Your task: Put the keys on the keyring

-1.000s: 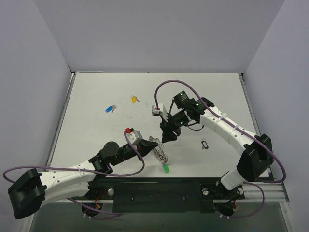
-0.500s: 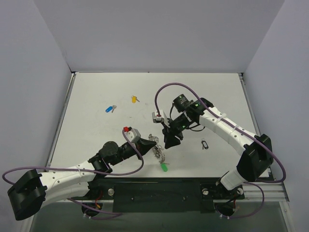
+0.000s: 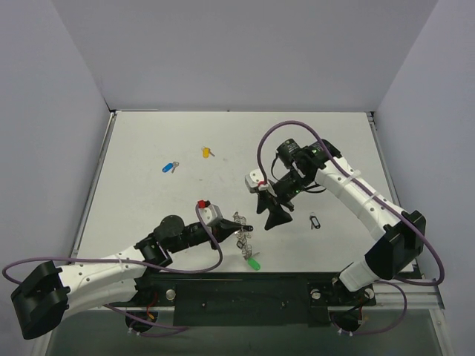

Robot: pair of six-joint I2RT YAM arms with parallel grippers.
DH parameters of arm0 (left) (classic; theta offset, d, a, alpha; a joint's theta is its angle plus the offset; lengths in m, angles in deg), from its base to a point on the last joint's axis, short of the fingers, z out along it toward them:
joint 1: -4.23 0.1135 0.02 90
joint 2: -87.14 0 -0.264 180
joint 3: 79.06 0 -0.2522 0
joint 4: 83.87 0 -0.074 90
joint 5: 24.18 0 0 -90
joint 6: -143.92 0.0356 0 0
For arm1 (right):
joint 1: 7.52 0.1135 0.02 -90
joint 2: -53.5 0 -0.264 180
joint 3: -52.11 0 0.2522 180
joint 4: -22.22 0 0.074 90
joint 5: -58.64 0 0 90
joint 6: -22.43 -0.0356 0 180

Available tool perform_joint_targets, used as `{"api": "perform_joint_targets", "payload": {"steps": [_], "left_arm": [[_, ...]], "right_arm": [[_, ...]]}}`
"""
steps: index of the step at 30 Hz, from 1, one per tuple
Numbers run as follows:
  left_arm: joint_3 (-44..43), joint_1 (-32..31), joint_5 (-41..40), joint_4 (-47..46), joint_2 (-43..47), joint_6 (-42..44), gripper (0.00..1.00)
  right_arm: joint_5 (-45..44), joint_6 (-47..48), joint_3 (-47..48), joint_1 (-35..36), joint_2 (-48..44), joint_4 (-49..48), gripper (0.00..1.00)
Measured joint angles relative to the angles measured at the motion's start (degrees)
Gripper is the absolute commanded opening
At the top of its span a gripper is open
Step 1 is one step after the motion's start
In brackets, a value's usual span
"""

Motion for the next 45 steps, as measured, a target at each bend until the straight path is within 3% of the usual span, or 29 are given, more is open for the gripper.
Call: {"api": "perform_joint_targets", "payload": {"steps": [4,10,25,45], "left_arm": [[-1.3,0.0,2.0,2.1,0.0,3.3,0.00],[-1.4,0.0,5.1,2.4,0.3,9.0,0.00],[-4.3,0.0,8.9,3.8,-1.5,16.0,0.00],[-4.3,0.4,5.4,-3.7,-5.2,4.1,0.00]], "right_arm": [[1.1,14.7,3.7,0.9,1.1,8.8,0.49],[1.5,21.0,5.3,3.5,2.7,12.7,0.43],[-3.1,9.1,3.8,5.3,2.8,4.9,0.40],[-4.7,-2.4,1.1,6.4,2.8,-4.7,0.32]]}}
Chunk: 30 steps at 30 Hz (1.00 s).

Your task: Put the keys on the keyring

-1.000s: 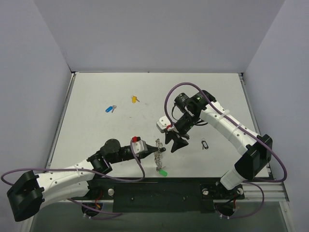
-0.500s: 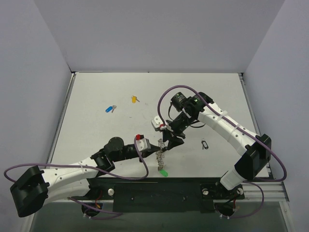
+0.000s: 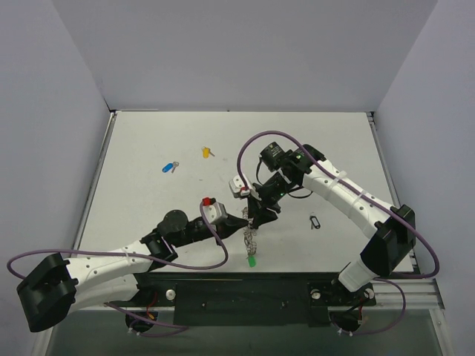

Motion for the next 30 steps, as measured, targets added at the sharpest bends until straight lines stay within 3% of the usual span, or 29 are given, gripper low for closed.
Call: {"api": "perform_joint_targets", "payload": {"steps": [7,15,30], "left_arm": [[0.5,0.4,-0.2,-1.8,-0.2,-2.1,0.00],[3.7,3.1,0.9,-6.7,-0.3,-7.6,0.00],[4.6,14.2,7.2,-17.7,-6.6,-34.7,0.00]], "right_arm": [[0.8,-1.2,0.0,-1.2,0.0,-0.2,0.38],[4.5,0.1,0.9,-8.2,-1.0,4.1,0.40],[7.4,-10.1,1.9,-8.3,-1.5,1.4,0.39]]}}
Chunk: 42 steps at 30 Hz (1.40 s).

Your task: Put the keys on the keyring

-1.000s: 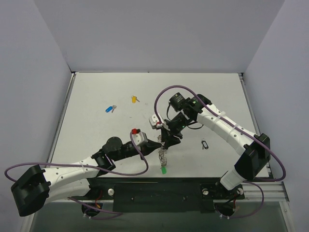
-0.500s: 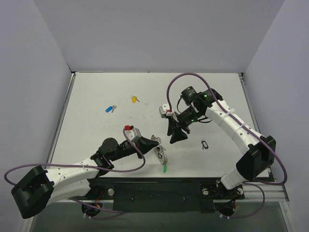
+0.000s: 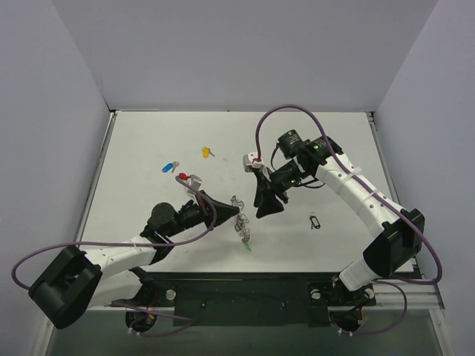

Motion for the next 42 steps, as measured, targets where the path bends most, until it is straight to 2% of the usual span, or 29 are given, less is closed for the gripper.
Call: {"api": "perform_joint_targets", "payload": {"steps": [9,13,17,23,32,36,42], "left_arm": [[-0.9,4.4,8.5,-11.5,-9.8,-16.7,0.00],[-2.3,5.1,13.5,-14.2,-14.6,-20.8,0.00],[-4.2,5.1,20.5,-14.6,-17.4,-19.3,0.00],[-10.0,5.1,30.7,-15.5,-17.6,-10.6,0.00],[-13.9,5.2,36.3,-16.5,-13.9,0.5,0.00],[-16.0,5.2,36.6,-17.5,-12.5,-1.4,0.00],[-20.2,4.9,35.3,-18.0,-15.9,-15.5,0.00]], "right_arm": [[0.2,-12.5,0.0,-1.3,-0.4,-7.2,0.39],[1.2,-16.7,-0.1,-3.8,-0.8,-9.4,0.39],[2.2,-19.5,-0.8,-8.2,-2.3,-11.4,0.39],[3.9,-23.9,-3.8,-14.4,-5.0,-15.7,0.38],[6.2,-26.7,-6.3,-17.4,-5.2,-18.0,0.38],[7.2,-27.1,-6.4,-18.0,-5.2,-18.2,0.38],[8.0,-27.1,-6.8,-18.4,-5.7,-18.3,0.38]]}}
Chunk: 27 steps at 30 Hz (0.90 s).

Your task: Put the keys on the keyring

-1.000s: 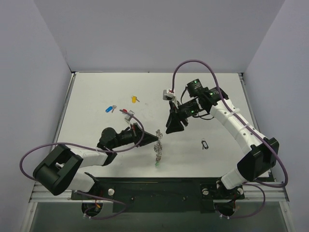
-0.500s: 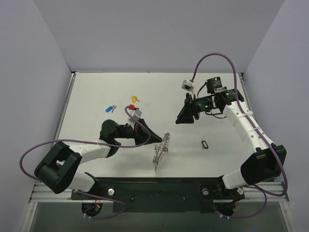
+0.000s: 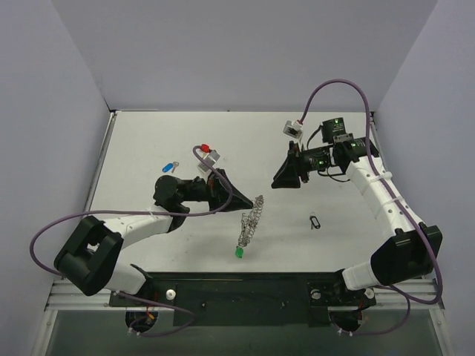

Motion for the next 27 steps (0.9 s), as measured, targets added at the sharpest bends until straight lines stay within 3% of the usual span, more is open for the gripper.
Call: {"api": "perform_joint_targets", "payload": {"steps": [27], "left_arm": [[-15.8,-1.0,-3.3,0.0,-4.3,-37.2,0.00]], "right_arm": [[2.4,0.9,-0.9,-3.0,-3.2,1.2,0.38]]}}
